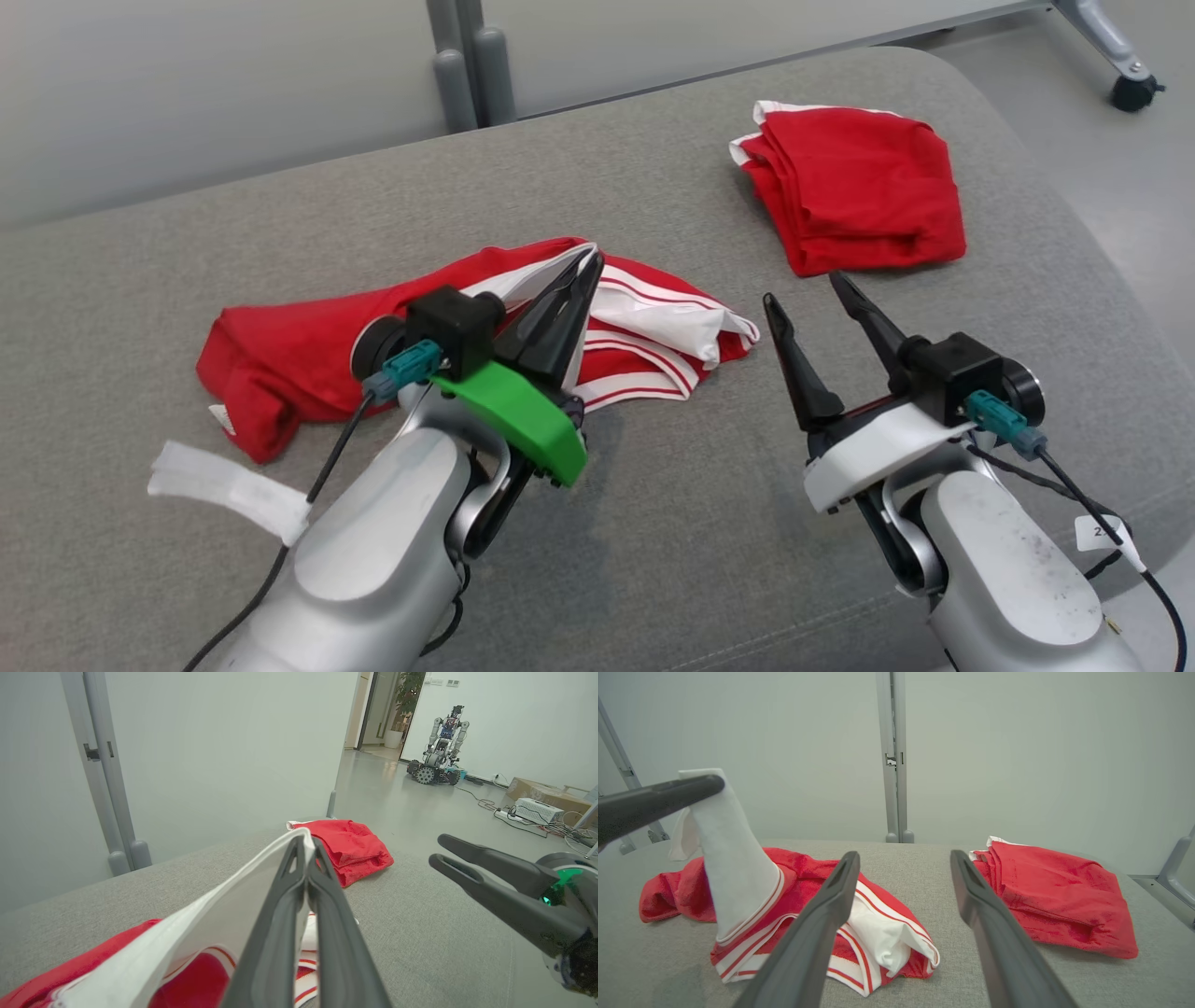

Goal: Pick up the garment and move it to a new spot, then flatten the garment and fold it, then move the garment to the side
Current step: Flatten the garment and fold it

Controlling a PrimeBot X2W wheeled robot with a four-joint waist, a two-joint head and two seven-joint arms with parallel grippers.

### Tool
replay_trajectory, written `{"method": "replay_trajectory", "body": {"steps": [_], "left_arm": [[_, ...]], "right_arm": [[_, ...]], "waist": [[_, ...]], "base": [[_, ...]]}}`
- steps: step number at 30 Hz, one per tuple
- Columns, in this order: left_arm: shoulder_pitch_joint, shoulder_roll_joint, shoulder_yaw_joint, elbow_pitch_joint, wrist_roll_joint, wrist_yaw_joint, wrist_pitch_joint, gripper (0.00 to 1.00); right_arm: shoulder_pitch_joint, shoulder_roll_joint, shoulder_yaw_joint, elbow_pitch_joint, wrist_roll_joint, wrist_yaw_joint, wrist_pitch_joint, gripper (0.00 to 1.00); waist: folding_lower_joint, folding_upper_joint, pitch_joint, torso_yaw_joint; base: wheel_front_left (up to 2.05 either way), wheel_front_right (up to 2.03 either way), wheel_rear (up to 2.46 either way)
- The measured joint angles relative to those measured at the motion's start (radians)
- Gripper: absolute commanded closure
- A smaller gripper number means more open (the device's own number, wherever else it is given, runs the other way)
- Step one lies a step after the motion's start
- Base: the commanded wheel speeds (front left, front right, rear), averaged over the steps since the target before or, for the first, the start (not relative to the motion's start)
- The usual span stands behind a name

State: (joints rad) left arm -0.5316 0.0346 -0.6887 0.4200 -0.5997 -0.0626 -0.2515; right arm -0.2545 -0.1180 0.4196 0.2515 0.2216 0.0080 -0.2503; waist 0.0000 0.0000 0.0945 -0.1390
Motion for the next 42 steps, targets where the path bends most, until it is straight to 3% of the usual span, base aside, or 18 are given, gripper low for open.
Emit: {"method": "replay_trajectory", "body": {"steps": [4,10,15,23,24,25,26,35,42], "left_arm": [[-0.076,0.001,-0.047,-0.035,0.000,0.015,0.004,1.00],[-0.174,0.002,-0.061,-0.038,-0.032,0.099,0.012,1.00],[-0.176,0.002,-0.082,0.052,-0.040,0.150,0.029,1.00],[-0.105,0.001,-0.225,0.115,-0.083,0.151,0.067,1.00],[-0.097,0.001,-0.237,0.122,-0.088,0.151,0.072,0.58],[-0.093,0.002,-0.253,0.125,-0.092,0.150,0.075,0.05],[-0.089,0.007,-0.266,0.127,-0.094,0.146,0.077,0.00],[-0.082,0.012,-0.437,0.057,-0.128,0.054,0.111,0.00],[-0.084,0.012,-0.441,0.011,-0.127,0.050,0.060,0.00]], "right_arm": [[0.000,-0.002,-0.038,-0.005,0.000,-0.028,0.000,0.00],[0.002,-0.007,-0.087,-0.022,0.000,-0.069,0.000,0.00],[0.004,-0.004,-0.077,-0.024,0.000,-0.066,0.000,0.00],[0.004,-0.004,-0.107,-0.035,0.007,-0.062,0.000,0.00],[0.004,-0.006,-0.115,-0.035,0.007,-0.063,0.000,0.00],[0.004,-0.007,-0.124,-0.035,0.007,-0.064,0.000,0.00],[0.004,-0.009,-0.134,-0.036,0.007,-0.071,0.000,0.00],[0.004,-0.032,-0.182,-0.053,0.007,-0.080,-0.001,0.00],[0.033,-0.036,-0.183,-0.053,0.010,-0.069,-0.002,0.00]], "waist": [[0.0000,0.0000,0.002,-0.046],[0.0000,0.0000,0.011,-0.137],[0.0000,0.0000,0.020,-0.205],[0.0000,0.0000,0.057,-0.288],[0.0000,0.0000,0.064,-0.290],[0.0000,0.0000,0.070,-0.292],[0.0000,0.0000,0.075,-0.293],[0.0000,0.0001,0.083,-0.250],[0.0000,0.0000,0.080,-0.193]], "base": [[0.00,0.00,0.00],[0.00,0.00,0.00],[0.00,0.00,0.00],[0.00,0.00,0.00],[0.00,0.00,0.00],[0.00,0.00,0.00],[0.00,0.00,0.00],[0.00,0.00,0.00],[0.00,0.00,0.00]]}}
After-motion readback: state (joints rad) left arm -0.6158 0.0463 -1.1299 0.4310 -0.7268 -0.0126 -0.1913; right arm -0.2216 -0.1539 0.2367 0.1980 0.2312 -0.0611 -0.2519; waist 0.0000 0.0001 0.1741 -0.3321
